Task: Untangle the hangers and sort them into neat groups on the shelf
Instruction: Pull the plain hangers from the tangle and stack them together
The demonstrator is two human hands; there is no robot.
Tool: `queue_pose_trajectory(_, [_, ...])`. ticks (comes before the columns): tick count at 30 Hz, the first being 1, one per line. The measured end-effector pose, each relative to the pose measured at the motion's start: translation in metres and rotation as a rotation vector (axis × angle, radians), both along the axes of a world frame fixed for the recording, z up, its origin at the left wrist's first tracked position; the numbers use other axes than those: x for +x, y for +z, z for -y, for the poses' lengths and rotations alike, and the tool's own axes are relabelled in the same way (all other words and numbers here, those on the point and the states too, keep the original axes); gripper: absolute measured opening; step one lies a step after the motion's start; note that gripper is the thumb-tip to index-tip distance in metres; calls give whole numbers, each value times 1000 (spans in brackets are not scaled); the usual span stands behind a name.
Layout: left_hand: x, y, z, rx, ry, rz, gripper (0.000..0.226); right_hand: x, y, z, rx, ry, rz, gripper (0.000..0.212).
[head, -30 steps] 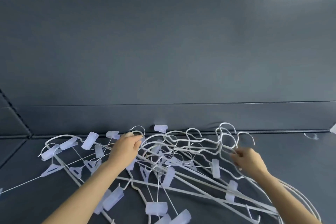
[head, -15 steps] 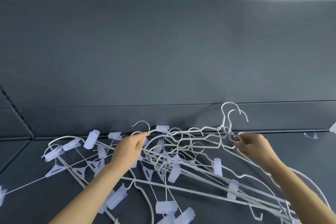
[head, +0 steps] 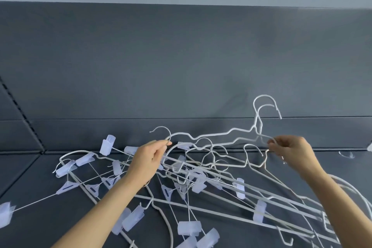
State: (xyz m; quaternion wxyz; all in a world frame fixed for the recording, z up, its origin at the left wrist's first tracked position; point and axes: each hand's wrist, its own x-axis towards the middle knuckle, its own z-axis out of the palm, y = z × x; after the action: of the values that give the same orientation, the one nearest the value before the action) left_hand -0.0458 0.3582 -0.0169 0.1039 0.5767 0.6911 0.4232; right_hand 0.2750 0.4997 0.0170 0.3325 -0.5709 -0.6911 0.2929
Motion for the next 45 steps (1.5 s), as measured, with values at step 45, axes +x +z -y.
queue_pose_trajectory(45, [-8,-29,4,-274,183,-290,18,-8,24,7,140,-39,85,23])
